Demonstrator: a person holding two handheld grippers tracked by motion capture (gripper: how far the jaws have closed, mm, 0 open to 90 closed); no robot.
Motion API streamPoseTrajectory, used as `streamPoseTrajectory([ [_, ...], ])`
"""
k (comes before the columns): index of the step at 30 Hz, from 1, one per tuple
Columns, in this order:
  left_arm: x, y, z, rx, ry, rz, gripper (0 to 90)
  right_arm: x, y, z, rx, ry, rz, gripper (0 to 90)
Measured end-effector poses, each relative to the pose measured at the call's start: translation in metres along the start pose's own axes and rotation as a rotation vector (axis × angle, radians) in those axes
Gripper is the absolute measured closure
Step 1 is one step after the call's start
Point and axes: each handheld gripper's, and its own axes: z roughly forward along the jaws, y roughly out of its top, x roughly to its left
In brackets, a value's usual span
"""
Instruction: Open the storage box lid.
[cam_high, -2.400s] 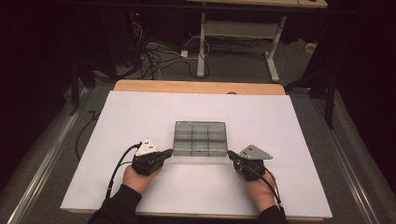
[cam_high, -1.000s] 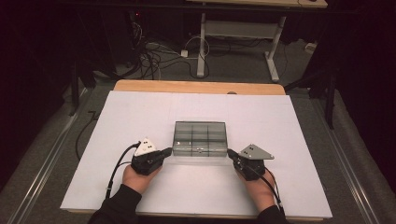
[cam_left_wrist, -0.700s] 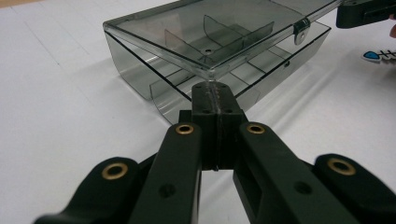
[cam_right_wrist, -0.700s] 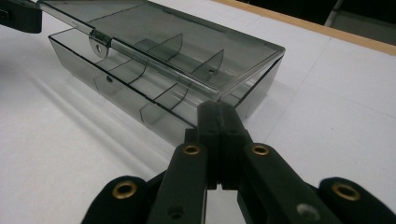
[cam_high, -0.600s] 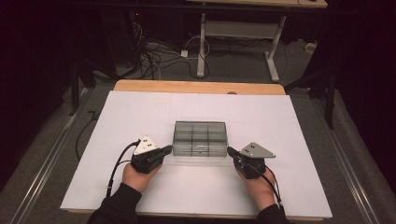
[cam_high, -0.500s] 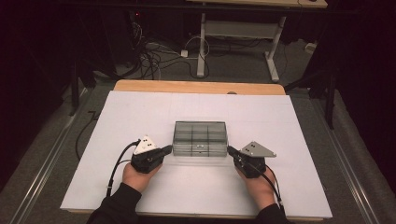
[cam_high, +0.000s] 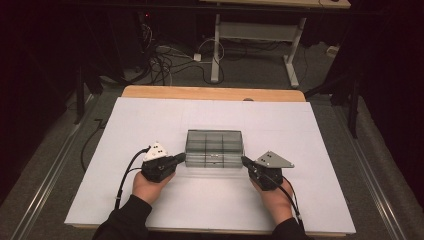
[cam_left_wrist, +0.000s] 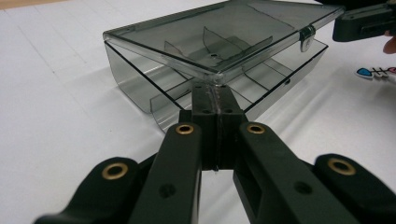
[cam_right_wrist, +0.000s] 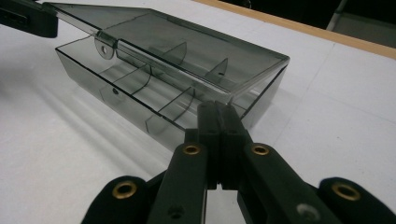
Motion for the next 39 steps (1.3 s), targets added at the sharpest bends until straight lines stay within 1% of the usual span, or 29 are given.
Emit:
streamPoseTrajectory([
  [1, 0.0, 0.001, 0.001, 0.0, 0.003, 0.003, 87.9, 0.0, 0.001, 0.0, 0.0, 0.001, -0.006, 90.0],
  [3, -0.003, 0.003, 0.002, -0.008, 0.003, -0.002, 87.9, -0.001, 0.002, 0.0, -0.009, 0.005, -0.003, 90.0],
  [6, -0.004, 0.003, 0.003, -0.003, 0.003, -0.003, 87.8, -0.002, 0.004, 0.0, -0.014, 0.009, -0.001, 90.0],
  [7, -0.004, 0.003, 0.003, -0.003, 0.003, -0.003, 87.8, -0.002, 0.004, 0.0, -0.014, 0.009, -0.001, 90.0],
  [8, -0.003, 0.004, 0.002, -0.002, -0.001, -0.012, 87.8, -0.002, 0.004, 0.002, -0.014, 0.015, -0.001, 90.0],
  [10, -0.003, 0.004, 0.001, -0.003, 0.008, -0.009, 87.8, -0.002, 0.005, 0.004, -0.011, 0.018, -0.009, 90.0],
  [12, -0.002, 0.004, 0.001, -0.006, 0.016, -0.013, 87.8, -0.003, 0.006, 0.005, -0.014, 0.018, -0.006, 90.0],
  [19, -0.001, 0.005, 0.003, -0.008, 0.017, -0.02, 87.8, -0.005, 0.009, 0.005, -0.02, 0.017, -0.006, 90.0],
  [23, 0.0, 0.006, 0.002, -0.018, 0.028, -0.014, 87.9, -0.005, 0.013, 0.005, -0.023, 0.018, -0.004, 90.0],
  [29, 0.005, 0.009, 0.006, -0.017, 0.015, -0.02, 87.9, -0.007, 0.017, 0.008, -0.025, 0.026, -0.002, 90.0],
  [31, 0.006, 0.011, 0.008, -0.011, 0.014, -0.019, 87.9, -0.009, 0.019, 0.009, -0.025, 0.029, 0.002, 90.0],
  [32, 0.006, 0.012, 0.011, 0.007, 0.01, -0.013, 87.9, -0.011, 0.02, 0.01, -0.023, 0.027, 0.001, 90.0],
  [34, 0.007, 0.014, 0.014, 0.011, 0.009, -0.012, 87.9, -0.013, 0.022, 0.012, -0.023, 0.028, 0.003, 90.0],
  [39, 0.008, 0.021, 0.017, -0.009, 0.008, -0.02, 87.9, -0.016, 0.026, 0.013, -0.025, 0.026, 0.001, 90.0],
])
